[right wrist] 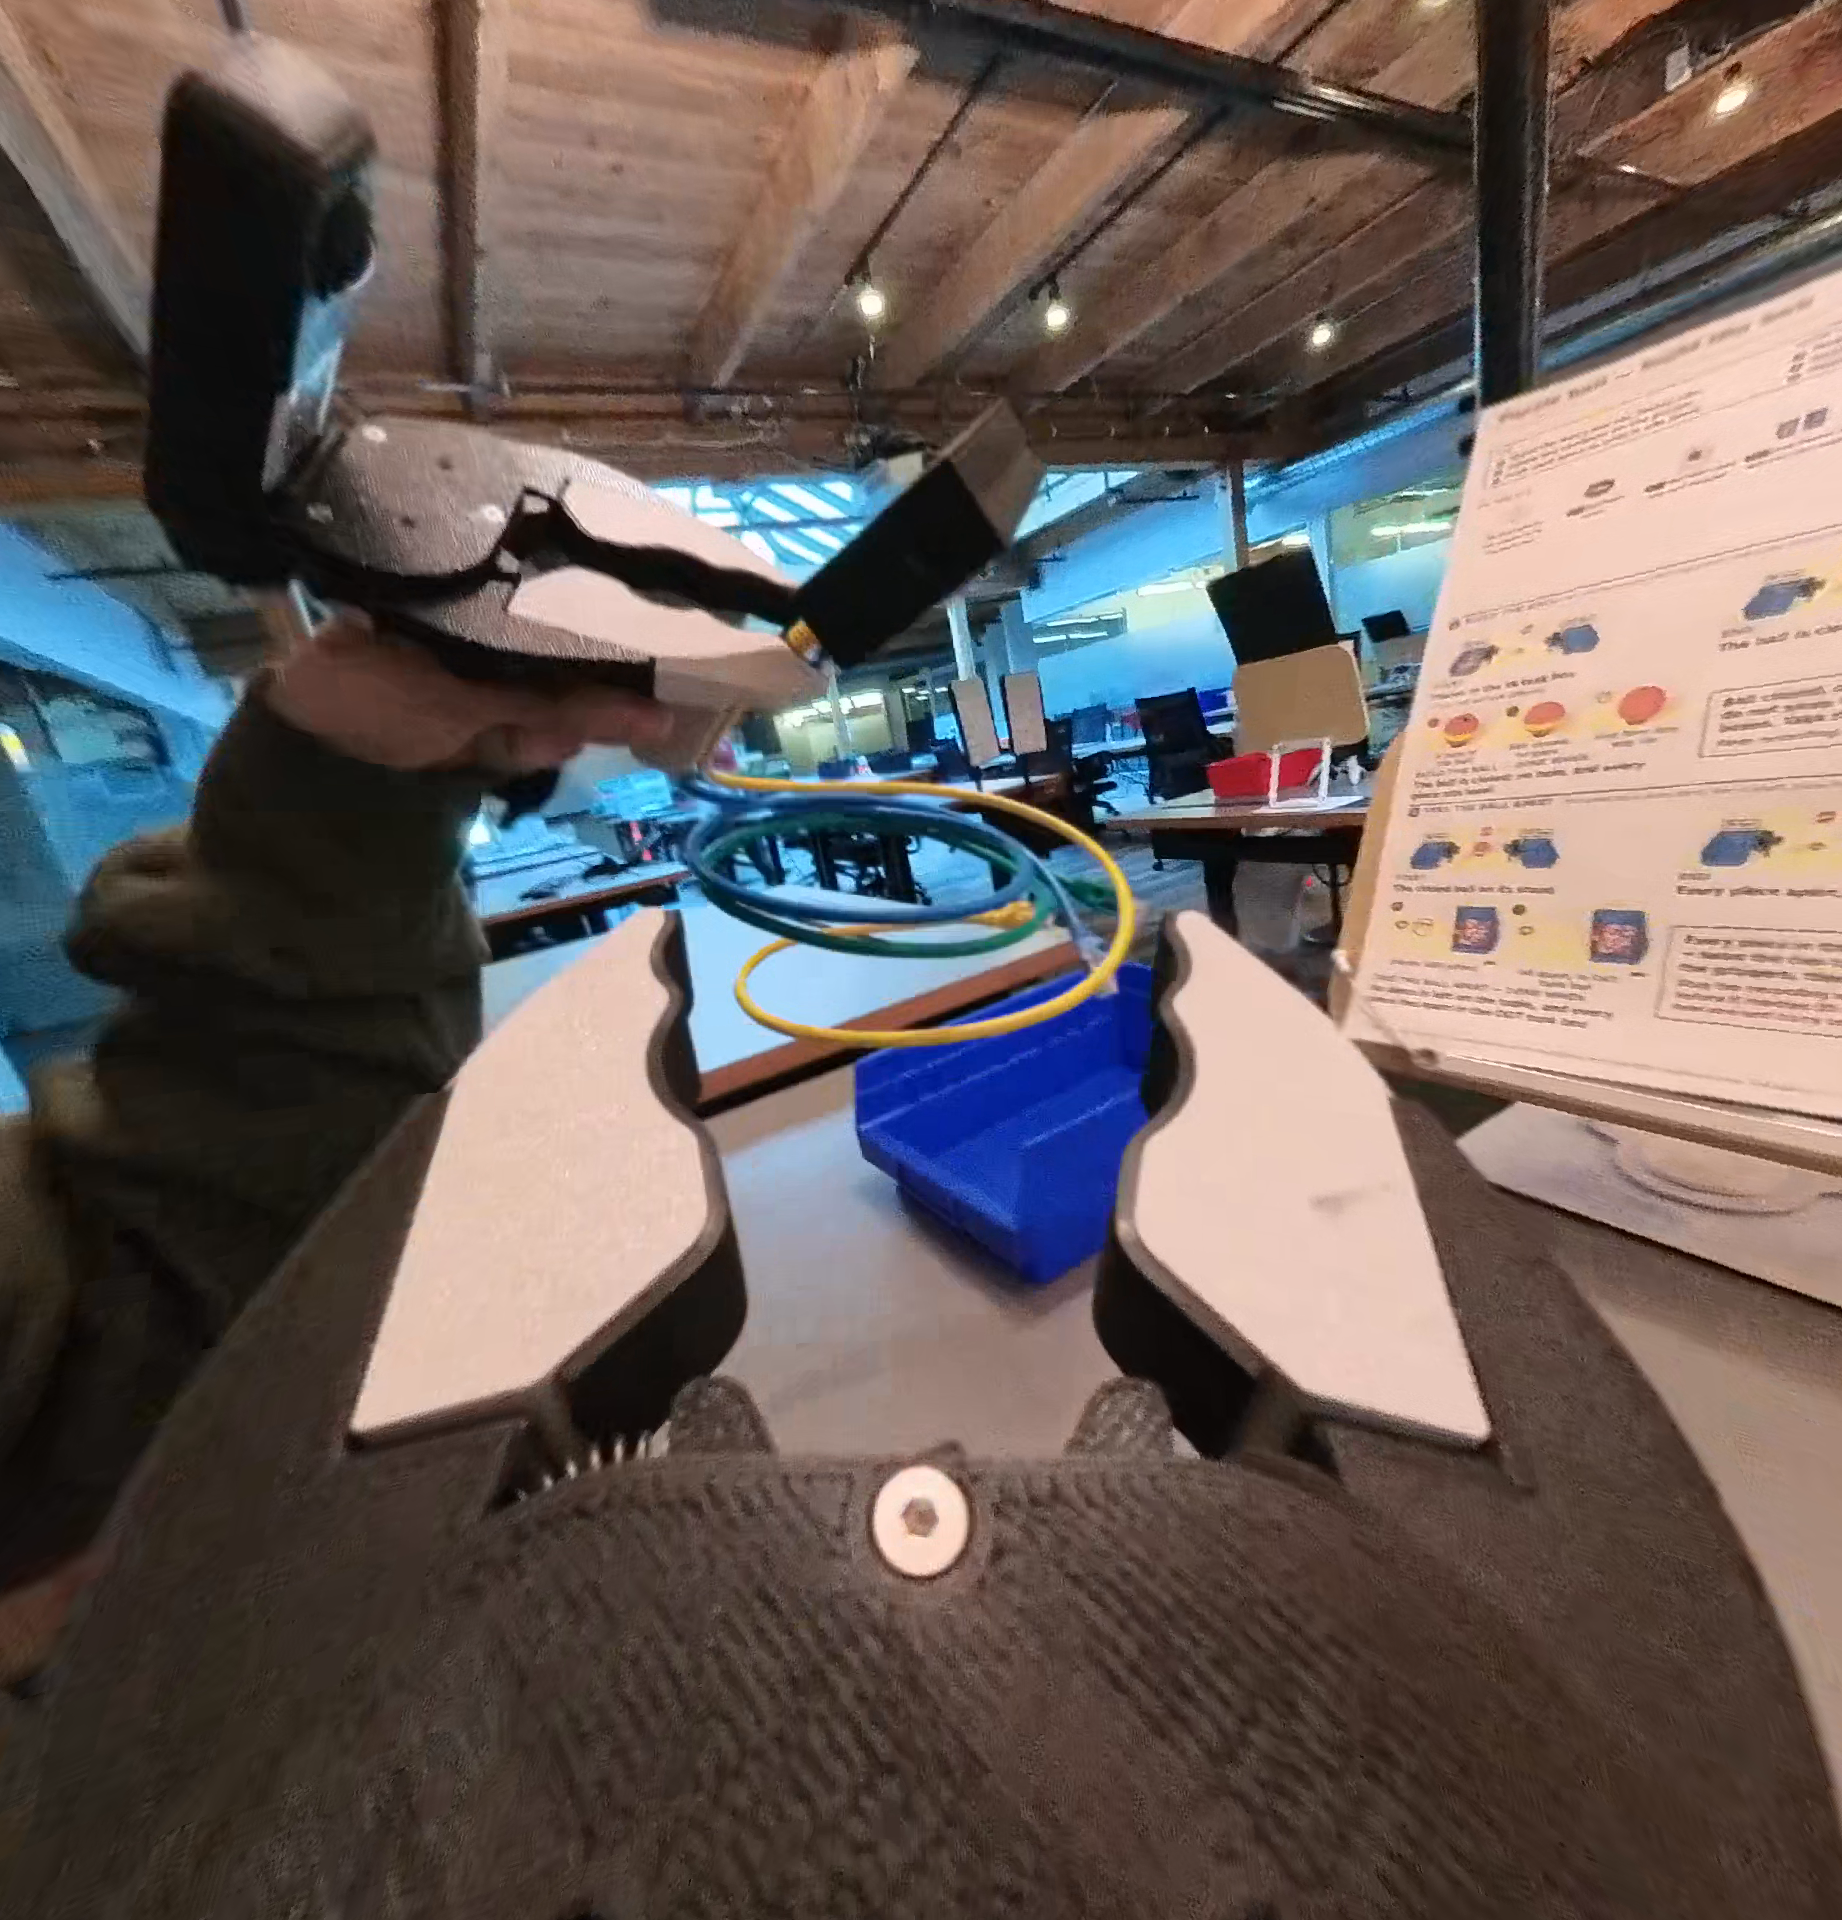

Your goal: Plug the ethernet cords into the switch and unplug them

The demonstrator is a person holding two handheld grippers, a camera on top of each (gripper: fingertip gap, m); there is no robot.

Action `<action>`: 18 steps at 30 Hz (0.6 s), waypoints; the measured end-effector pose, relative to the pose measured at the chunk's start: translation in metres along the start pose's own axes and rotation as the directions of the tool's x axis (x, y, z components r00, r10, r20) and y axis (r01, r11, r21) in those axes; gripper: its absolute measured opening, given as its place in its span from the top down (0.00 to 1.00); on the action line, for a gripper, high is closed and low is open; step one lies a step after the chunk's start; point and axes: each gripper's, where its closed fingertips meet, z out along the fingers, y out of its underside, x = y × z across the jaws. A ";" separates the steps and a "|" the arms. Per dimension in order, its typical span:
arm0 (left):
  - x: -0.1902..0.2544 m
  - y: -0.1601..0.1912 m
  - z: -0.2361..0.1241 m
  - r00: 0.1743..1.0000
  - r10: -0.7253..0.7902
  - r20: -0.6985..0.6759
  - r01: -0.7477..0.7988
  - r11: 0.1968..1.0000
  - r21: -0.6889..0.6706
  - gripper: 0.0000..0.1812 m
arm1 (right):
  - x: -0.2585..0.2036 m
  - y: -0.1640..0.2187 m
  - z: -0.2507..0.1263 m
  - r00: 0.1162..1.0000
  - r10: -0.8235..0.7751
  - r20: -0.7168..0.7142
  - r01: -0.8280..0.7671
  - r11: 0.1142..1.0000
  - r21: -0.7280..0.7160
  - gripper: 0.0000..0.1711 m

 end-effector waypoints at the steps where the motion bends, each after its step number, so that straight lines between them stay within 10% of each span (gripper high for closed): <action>1: 0.013 -0.004 0.000 1.000 0.002 -0.003 -0.002 1.000 0.009 0.86 | -0.005 -0.004 0.000 0.999 0.039 0.009 -0.039 0.999 0.024 0.50; 14: 0.149 0.046 0.076 0.980 -0.198 -0.006 0.198 0.980 0.033 0.85 | 0.055 0.064 0.013 0.925 0.373 -0.073 -0.374 0.928 0.003 0.78; 18: 0.178 0.062 0.075 0.950 -0.181 -0.253 0.200 0.978 0.050 0.80 | 0.058 0.079 0.012 0.888 0.454 0.070 -0.443 0.887 -0.130 0.81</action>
